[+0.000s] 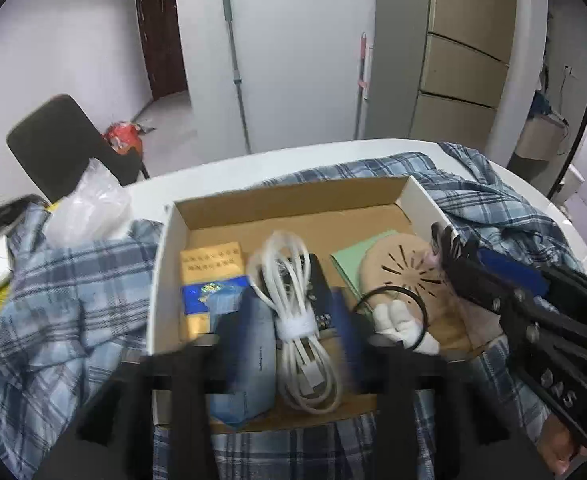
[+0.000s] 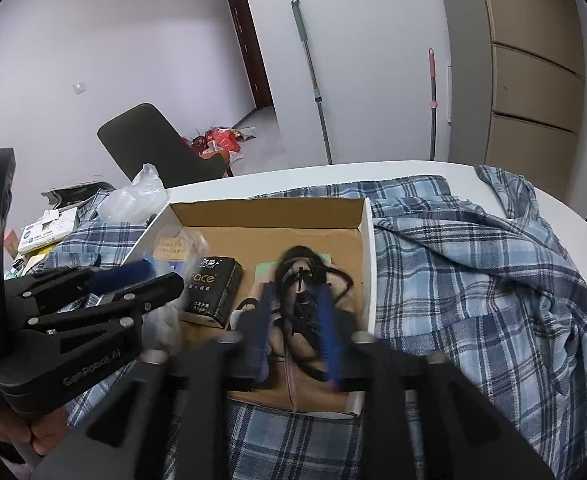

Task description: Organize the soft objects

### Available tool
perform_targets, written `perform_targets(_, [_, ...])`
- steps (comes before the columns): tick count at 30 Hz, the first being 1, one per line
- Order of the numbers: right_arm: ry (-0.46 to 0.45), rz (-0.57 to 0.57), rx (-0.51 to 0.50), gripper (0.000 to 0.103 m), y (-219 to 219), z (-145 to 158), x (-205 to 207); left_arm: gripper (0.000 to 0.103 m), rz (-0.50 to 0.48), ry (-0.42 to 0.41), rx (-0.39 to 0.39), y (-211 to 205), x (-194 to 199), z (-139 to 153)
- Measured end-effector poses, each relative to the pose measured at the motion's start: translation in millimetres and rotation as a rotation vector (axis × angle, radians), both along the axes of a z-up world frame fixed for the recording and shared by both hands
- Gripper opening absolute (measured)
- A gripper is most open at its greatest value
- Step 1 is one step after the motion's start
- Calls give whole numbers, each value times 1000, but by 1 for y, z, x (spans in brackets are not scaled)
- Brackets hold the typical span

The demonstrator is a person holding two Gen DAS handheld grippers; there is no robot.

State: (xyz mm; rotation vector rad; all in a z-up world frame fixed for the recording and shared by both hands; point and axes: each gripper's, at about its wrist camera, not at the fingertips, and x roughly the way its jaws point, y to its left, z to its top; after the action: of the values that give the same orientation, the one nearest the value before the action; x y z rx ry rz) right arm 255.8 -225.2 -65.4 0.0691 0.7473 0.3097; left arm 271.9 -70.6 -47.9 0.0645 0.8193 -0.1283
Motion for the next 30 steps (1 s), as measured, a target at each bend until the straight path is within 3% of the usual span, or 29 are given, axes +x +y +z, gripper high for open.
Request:
perform_targets(1, [-6,-2,5,59,-1,1,-1,75,9,-29,-1,1,-4,4])
perform_targets(12, [-105,-33,-3,60,-8,32,-17,74,45,-213,-14,16,-47,61])
perform_targets(19, [-240,-33,-47,60,-10,86,-55,74,48,-381,-41,29,-103,115])
perform_targets(22, [-313,-31,-36,62,-11,111,-83,74,64,-499,-54,35,-138,135])
perform_targets(25, [-427,-29,-33,93,-10,131,-116,75,97,-657,-54,39,-174,146])
perform_targets(26, [-472,-39,-31,102,-10,136,-129,80,103,-710,-70,43,-189,148])
perform_targets(29, [-552,-39,-35,103,-7,144,-158,103,108,-785,-102,51,-214,150])
perform_targets(30, [-562,-33,-33,103,-6,145,-164,103,118,-818,-108,53,-224,149])
